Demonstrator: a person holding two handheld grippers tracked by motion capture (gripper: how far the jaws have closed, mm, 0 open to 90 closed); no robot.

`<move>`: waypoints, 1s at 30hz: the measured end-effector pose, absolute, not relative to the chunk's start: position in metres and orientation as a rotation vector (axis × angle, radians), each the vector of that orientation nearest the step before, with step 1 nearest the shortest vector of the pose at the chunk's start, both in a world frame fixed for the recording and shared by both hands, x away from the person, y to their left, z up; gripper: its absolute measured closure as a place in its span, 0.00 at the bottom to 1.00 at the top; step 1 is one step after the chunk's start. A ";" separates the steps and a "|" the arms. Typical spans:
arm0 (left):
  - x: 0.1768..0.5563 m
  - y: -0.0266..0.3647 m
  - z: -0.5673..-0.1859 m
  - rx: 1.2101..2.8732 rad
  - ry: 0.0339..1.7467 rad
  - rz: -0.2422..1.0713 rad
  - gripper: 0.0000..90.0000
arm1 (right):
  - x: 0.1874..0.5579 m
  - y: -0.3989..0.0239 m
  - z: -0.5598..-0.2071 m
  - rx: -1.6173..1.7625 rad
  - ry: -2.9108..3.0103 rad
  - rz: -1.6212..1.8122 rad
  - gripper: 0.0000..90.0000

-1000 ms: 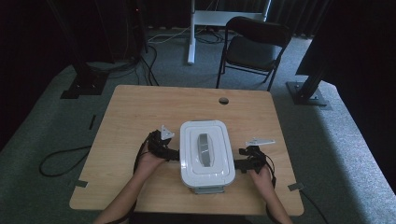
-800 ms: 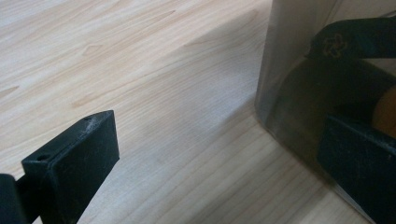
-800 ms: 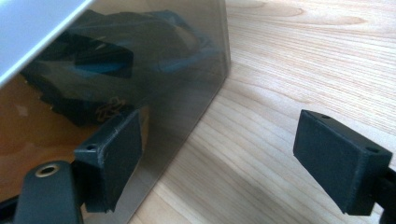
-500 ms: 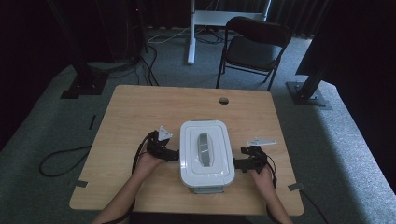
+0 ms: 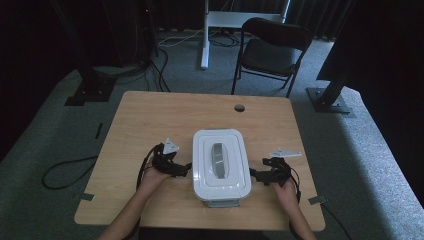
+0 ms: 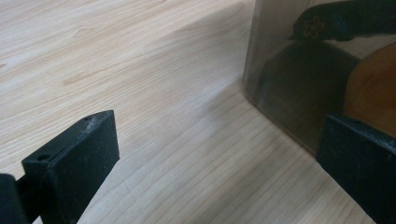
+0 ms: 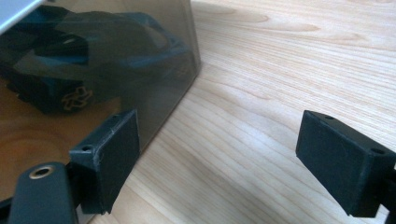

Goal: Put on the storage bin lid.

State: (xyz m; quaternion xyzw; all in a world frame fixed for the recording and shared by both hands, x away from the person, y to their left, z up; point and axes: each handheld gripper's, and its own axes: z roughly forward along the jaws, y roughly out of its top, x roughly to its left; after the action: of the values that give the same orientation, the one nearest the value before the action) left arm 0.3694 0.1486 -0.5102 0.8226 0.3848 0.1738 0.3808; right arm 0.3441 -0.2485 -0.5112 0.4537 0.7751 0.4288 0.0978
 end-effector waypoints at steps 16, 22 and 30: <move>0.355 0.175 -0.513 2.079 1.033 0.428 0.00 | 0.336 -0.258 -0.509 1.330 2.231 1.284 0.15; 0.344 0.187 -0.517 2.068 1.070 0.460 0.00 | 0.332 -0.261 -0.513 1.339 2.213 1.276 0.15; 0.332 0.204 -0.522 2.048 1.110 0.482 0.00 | 0.322 -0.271 -0.514 1.354 2.141 1.275 0.14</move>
State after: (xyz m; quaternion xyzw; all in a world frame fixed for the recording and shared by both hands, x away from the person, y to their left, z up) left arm 0.3324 0.2041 -0.5223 0.7992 0.4331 0.1879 0.3721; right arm 0.3224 -0.2710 -0.5144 0.4720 0.7462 0.4442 0.1520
